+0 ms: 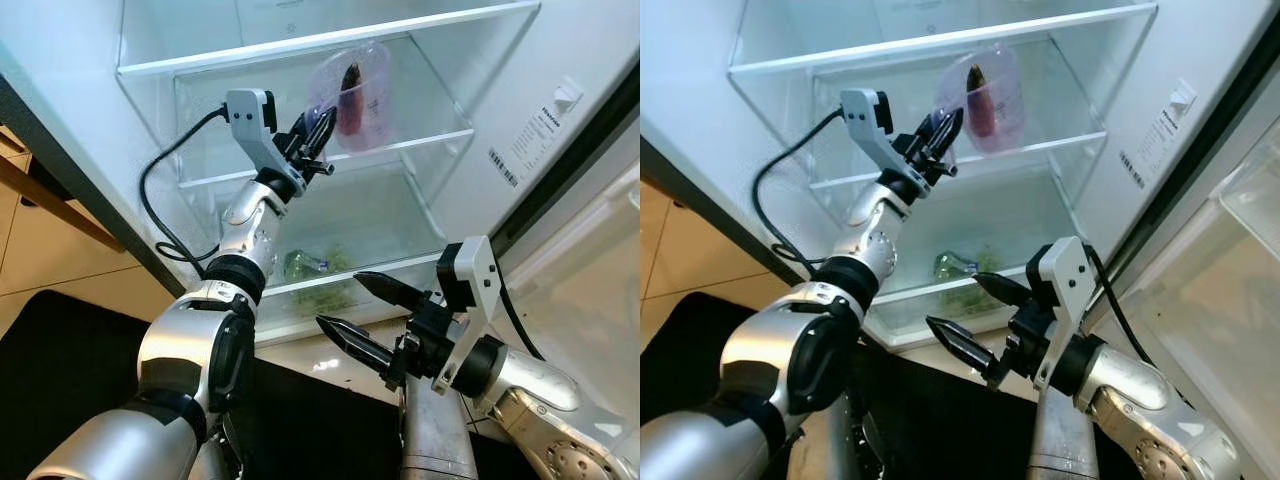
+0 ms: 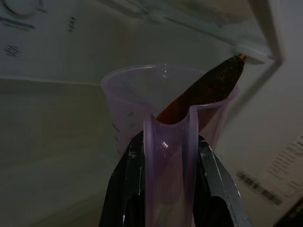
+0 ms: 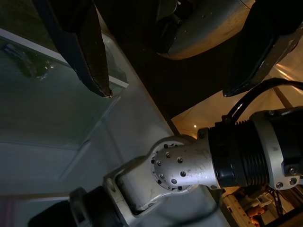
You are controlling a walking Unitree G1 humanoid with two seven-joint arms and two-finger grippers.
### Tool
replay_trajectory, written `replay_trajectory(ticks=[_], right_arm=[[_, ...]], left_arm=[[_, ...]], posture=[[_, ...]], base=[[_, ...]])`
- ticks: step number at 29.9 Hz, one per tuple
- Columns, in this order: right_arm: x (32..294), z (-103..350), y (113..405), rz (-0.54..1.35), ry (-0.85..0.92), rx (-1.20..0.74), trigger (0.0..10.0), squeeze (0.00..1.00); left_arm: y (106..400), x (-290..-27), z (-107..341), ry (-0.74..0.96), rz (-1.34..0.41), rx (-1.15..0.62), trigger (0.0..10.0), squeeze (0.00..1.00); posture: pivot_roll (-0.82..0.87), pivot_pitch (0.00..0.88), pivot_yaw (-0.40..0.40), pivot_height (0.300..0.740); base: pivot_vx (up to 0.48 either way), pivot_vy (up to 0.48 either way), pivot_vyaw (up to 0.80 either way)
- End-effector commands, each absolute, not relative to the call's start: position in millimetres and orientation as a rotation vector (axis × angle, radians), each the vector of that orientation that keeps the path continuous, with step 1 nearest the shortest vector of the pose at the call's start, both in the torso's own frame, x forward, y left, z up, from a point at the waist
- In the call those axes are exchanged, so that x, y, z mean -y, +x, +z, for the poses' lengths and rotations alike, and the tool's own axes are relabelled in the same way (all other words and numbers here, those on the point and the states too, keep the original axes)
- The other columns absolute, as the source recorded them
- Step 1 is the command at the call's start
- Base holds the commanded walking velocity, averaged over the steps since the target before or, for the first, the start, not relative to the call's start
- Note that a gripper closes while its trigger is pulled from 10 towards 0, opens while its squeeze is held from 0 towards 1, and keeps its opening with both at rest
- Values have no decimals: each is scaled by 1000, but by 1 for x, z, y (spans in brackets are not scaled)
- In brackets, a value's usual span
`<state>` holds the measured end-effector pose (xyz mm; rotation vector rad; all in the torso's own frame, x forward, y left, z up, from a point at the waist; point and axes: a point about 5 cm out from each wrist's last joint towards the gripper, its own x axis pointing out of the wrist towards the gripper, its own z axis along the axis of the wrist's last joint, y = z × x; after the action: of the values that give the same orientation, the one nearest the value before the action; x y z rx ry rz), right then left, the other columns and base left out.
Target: Restocking fridge
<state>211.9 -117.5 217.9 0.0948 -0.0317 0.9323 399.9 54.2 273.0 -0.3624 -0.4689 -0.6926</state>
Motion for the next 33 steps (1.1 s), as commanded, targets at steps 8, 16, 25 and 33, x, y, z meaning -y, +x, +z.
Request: replay_trajectory(ticks=[8,16,25,33], right_arm=[[115,222,205,949,106,51,10000,0],[113,224,203,958,115,60,10000,0],[112,226,202,966,119,72,10000,0],[111,230,198,981,130,92,10000,0]], left_arm=[[401,-47,263,-275,-641,409,10000,0],[406,-60,272,-82,-445,444,10000,0],[407,-62,275,-71,-382,447,10000,0],[409,-67,277,0,-264,462,10000,0]], posture=[[-239,456,112,411],[-237,450,114,411],[-245,444,118,411],[-251,448,122,411]], base=[[0,0,0],[0,0,0],[0,0,0],[0,0,0]])
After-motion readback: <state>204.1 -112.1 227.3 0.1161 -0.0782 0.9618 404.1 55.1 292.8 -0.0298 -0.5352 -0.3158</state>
